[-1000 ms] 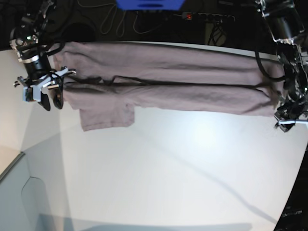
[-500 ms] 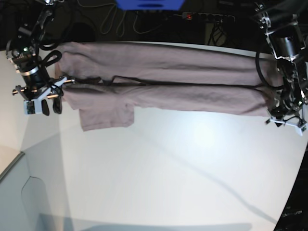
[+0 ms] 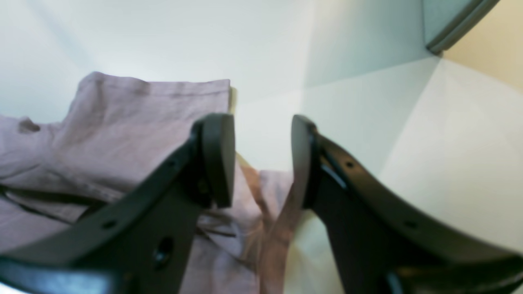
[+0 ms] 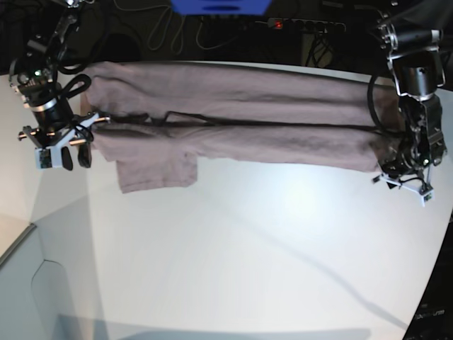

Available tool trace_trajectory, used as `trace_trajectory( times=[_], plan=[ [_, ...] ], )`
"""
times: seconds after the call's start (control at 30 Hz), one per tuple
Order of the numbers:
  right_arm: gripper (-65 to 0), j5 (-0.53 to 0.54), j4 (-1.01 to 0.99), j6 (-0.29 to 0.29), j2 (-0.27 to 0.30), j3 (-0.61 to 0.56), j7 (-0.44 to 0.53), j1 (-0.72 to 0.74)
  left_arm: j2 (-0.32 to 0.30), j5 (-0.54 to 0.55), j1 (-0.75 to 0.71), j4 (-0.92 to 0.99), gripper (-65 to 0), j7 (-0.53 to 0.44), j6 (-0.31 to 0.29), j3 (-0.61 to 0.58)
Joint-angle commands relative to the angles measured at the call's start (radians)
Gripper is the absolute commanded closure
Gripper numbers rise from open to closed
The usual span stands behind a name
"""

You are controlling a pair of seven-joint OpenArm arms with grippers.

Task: Layout the t-shirt on the table in an organized manner, then fold the t-shirt properly
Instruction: 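Lower the folded edge and release it with both grippers, then grasp the folded shirt end with the right gripper and pull it straight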

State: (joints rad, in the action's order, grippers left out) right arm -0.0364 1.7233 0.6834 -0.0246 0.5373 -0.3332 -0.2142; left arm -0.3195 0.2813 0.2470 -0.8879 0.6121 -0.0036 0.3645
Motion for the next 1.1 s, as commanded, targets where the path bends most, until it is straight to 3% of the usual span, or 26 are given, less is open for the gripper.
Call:
trace_trajectory(
  times=[0.0,0.2,0.4,0.5,0.6,0.73,0.83,1.07],
  plan=[
    [-23.3,0.016,0.019,0.015,0.008,0.0,0.023,0.008,-0.019,0.003,0.024,-0.004,-29.2,-0.016,-0.002,0.003],
    [-23.3,0.016,0.02,0.015,0.008,0.0,0.023,0.026,-0.017,0.003,0.024,0.002,-27.9,-0.016,-0.002,0.003],
    [-23.3,0.014,0.002,0.015,0.008,-0.021,0.019,0.109,-0.02,0.003,0.024,0.003,-10.8,-0.018,-0.002,0.009],
    [-23.4,-0.067,-0.036,0.015,0.022,-0.098,-0.03,0.155,-0.022,0.005,0.024,0.003,0.0,-0.018,-0.002,0.009],
    [-23.7,-0.178,-0.142,0.015,0.027,-0.179,-0.106,0.244,-0.023,0.008,0.024,0.002,-0.3,-0.016,-0.002,0.009],
    [-23.8,-0.268,-0.314,0.015,0.028,-0.194,-0.16,0.367,-0.025,0.009,0.024,-0.01,0.0,-0.011,-0.002,0.011],
    [-24.1,-0.293,-0.415,0.015,0.044,-0.194,-0.165,0.43,-0.025,0.011,0.024,-0.01,0.0,-0.01,-0.002,0.012],
    [-33.5,-0.369,-0.599,0.015,0.062,-0.194,-0.155,0.493,-0.023,0.011,0.008,-0.11,0.0,-0.008,-0.002,0.012]
  ],
)
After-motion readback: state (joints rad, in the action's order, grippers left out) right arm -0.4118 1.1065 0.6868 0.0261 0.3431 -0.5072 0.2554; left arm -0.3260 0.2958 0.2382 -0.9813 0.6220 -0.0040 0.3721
